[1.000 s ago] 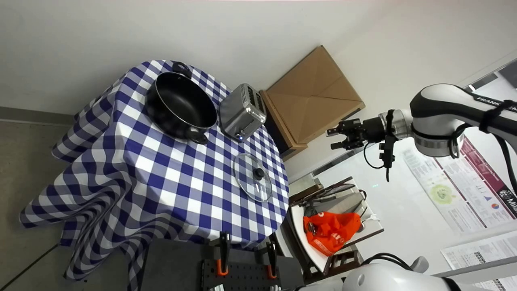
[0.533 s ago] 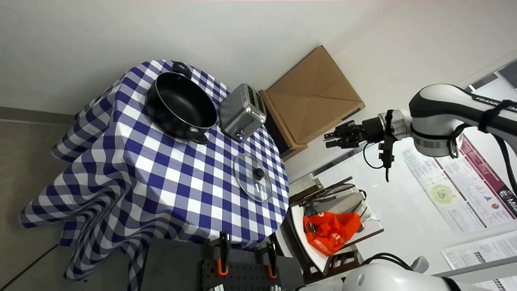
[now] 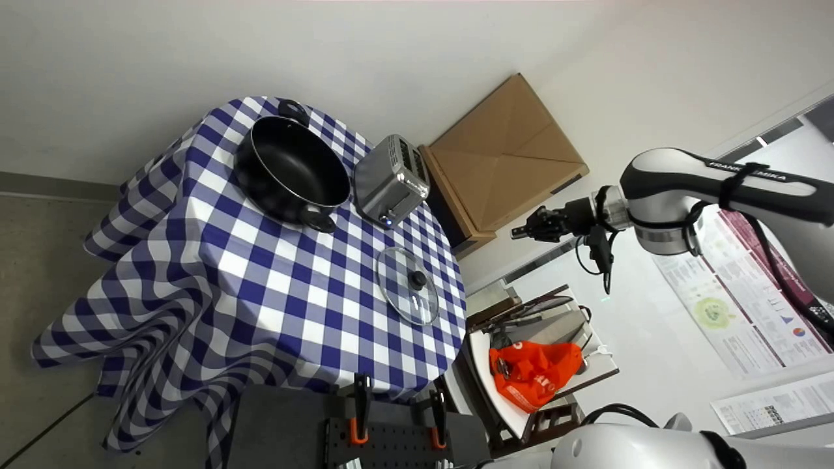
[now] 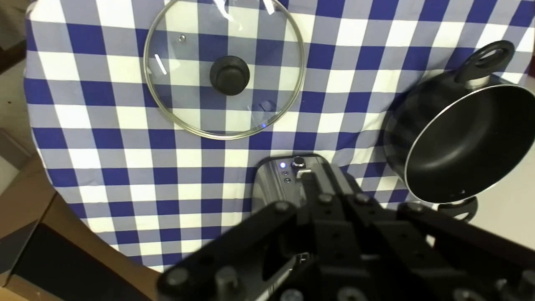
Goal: Release the lever on the toaster upwards.
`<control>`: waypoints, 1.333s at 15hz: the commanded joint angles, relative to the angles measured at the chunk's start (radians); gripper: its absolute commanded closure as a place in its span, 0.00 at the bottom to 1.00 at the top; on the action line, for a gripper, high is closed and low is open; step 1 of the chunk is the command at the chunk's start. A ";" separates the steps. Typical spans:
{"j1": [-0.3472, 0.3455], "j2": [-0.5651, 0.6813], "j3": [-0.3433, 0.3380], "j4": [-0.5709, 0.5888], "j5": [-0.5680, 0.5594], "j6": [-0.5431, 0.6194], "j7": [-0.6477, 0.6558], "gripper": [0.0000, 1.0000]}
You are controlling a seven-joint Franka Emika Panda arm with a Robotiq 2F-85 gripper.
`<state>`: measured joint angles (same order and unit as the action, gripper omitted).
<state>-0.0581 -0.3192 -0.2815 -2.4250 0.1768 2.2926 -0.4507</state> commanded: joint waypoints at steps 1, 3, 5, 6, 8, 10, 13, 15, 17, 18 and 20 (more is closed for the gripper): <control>-0.008 0.155 0.014 0.073 -0.016 0.066 -0.005 1.00; -0.004 0.245 0.029 0.118 -0.007 0.095 -0.002 1.00; -0.007 0.339 0.053 0.170 0.000 0.118 0.000 1.00; -0.010 0.388 0.069 0.198 -0.004 0.132 0.006 1.00; -0.019 0.479 0.102 0.255 0.003 0.148 -0.001 1.00; -0.030 0.567 0.137 0.311 -0.011 0.172 0.002 1.00; -0.043 0.668 0.178 0.374 -0.061 0.227 0.013 1.00; -0.055 0.700 0.207 0.385 -0.078 0.270 0.001 1.00; -0.062 0.710 0.232 0.372 -0.094 0.322 0.002 1.00; -0.064 0.712 0.243 0.361 -0.102 0.350 0.003 1.00; -0.063 0.717 0.257 0.342 -0.123 0.408 0.014 1.00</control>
<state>-0.1035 0.3905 -0.0568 -2.0673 0.0916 2.6271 -0.4494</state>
